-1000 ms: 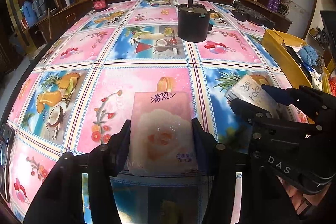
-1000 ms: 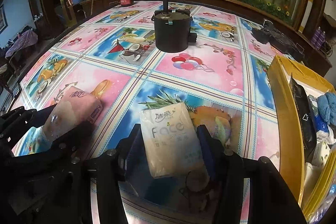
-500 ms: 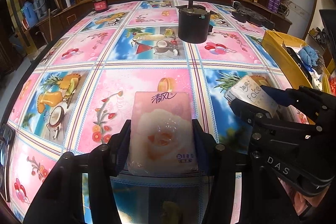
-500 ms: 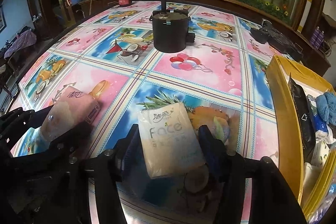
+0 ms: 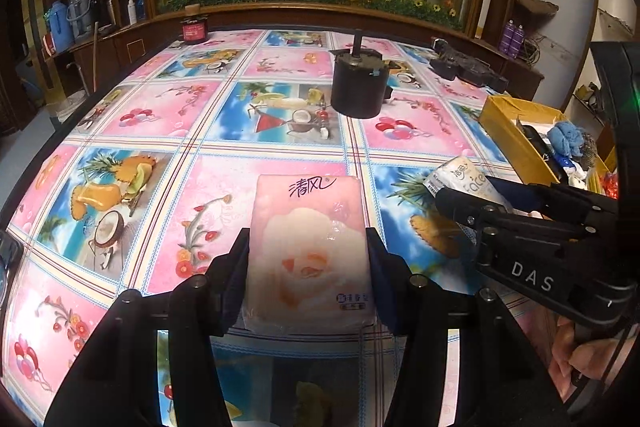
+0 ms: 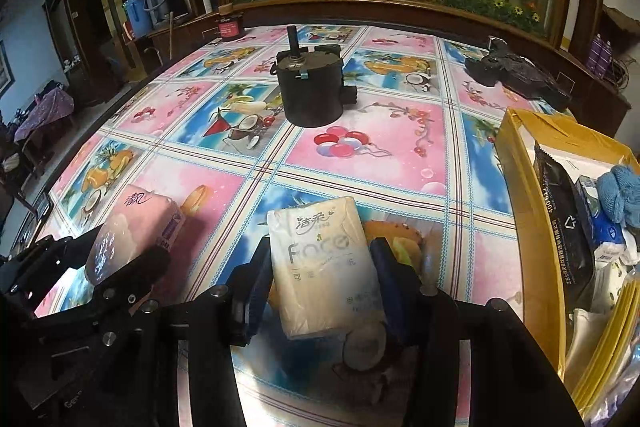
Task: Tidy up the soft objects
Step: 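Lift and carry both tissue packs with both grippers toward the yellow box, then lower both tissue packs into the box with both grippers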
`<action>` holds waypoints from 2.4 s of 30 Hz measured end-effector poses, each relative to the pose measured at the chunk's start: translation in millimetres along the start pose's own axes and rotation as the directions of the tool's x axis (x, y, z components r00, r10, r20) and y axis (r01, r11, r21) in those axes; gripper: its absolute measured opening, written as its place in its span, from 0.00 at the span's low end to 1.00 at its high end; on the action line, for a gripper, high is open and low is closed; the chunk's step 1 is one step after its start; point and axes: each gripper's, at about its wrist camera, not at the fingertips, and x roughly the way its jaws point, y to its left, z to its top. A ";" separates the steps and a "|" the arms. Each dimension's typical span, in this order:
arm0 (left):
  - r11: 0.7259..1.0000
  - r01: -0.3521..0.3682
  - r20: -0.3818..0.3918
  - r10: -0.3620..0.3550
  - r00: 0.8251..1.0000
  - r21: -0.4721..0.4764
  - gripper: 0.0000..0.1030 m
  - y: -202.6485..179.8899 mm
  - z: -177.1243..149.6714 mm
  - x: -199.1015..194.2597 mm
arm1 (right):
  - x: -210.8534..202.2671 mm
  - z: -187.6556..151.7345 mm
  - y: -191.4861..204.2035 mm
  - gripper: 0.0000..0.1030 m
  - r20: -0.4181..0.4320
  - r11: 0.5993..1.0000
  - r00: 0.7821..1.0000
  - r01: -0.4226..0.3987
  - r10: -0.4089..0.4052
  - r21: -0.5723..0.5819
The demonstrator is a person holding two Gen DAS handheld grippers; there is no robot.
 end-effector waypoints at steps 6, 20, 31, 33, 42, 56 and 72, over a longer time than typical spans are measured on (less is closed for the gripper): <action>1.000 0.008 -0.014 -0.008 1.000 -0.010 0.50 -0.7 -0.2 2.8 | -10.2 2.0 -6.0 0.46 0.028 1.000 1.000 -0.008 0.008 0.024; 0.999 0.025 0.029 -0.025 0.999 0.024 0.50 -20.6 -0.3 -5.4 | -37.9 5.9 -24.2 0.46 0.085 0.996 0.996 -0.036 0.029 0.078; 0.998 0.037 0.022 -0.039 0.999 0.051 0.50 -38.1 -2.6 -5.5 | -48.1 7.4 -30.2 0.46 0.101 0.993 0.994 -0.051 0.041 0.106; 0.997 0.045 0.019 -0.046 0.999 0.061 0.50 -43.8 -2.1 -6.0 | -48.8 7.9 -33.6 0.46 0.101 0.992 0.994 -0.051 0.039 0.118; 0.988 0.080 0.036 -0.086 0.996 0.133 0.50 -81.2 -0.3 -20.0 | -70.8 7.2 -60.2 0.46 0.153 0.978 0.988 -0.066 0.036 0.198; 0.954 0.177 0.061 -0.197 0.979 0.243 0.50 -155.0 10.4 -44.5 | -109.2 -10.4 -107.2 0.46 0.223 0.957 0.975 -0.046 -0.020 0.288; 0.926 0.258 0.029 -0.277 0.961 0.274 0.50 -224.2 19.7 -35.5 | -151.1 -51.0 -189.1 0.46 0.230 0.902 0.963 0.029 -0.141 0.430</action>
